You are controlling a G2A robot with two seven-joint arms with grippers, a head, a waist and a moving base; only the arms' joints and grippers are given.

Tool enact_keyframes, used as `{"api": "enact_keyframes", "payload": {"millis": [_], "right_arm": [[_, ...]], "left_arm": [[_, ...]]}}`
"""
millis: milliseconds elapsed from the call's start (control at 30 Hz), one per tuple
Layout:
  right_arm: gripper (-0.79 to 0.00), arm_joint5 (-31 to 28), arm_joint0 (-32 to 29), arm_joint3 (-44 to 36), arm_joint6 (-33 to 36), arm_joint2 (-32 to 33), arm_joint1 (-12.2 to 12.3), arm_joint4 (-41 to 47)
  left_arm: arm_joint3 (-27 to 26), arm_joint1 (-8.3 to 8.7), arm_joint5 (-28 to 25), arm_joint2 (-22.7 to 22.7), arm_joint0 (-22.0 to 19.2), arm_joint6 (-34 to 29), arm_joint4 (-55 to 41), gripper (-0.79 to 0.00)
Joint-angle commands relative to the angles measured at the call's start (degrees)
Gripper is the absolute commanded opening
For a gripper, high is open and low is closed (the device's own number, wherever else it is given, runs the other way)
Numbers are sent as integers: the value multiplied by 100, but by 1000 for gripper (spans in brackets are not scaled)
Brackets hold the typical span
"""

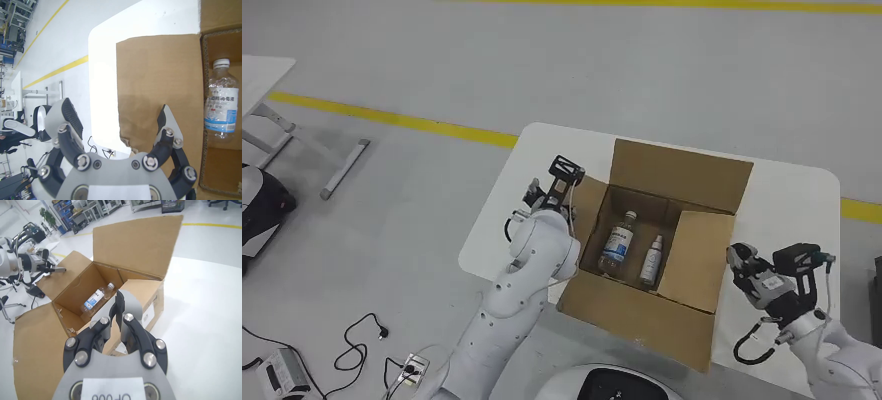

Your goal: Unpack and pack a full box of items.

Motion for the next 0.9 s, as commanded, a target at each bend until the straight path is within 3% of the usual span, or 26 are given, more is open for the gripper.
{"api": "enact_keyframes", "payload": {"millis": [0,300,733,867], "right_arm": [[-785,-14,81,31,216,-124,-8,-30],[-785,95,380,267,637,-494,-55,-72],[-785,195,60,-126,228,59,-12,222],[-785,210,-118,-291,206,319,17,290]], "left_arm": [[143,-10,59,-13,-21,8,6,0],[472,-43,57,-17,-42,141,28,0],[-1187,-87,-274,-10,82,281,-574,0],[-1588,-118,-483,103,84,346,-1194,0]]}}
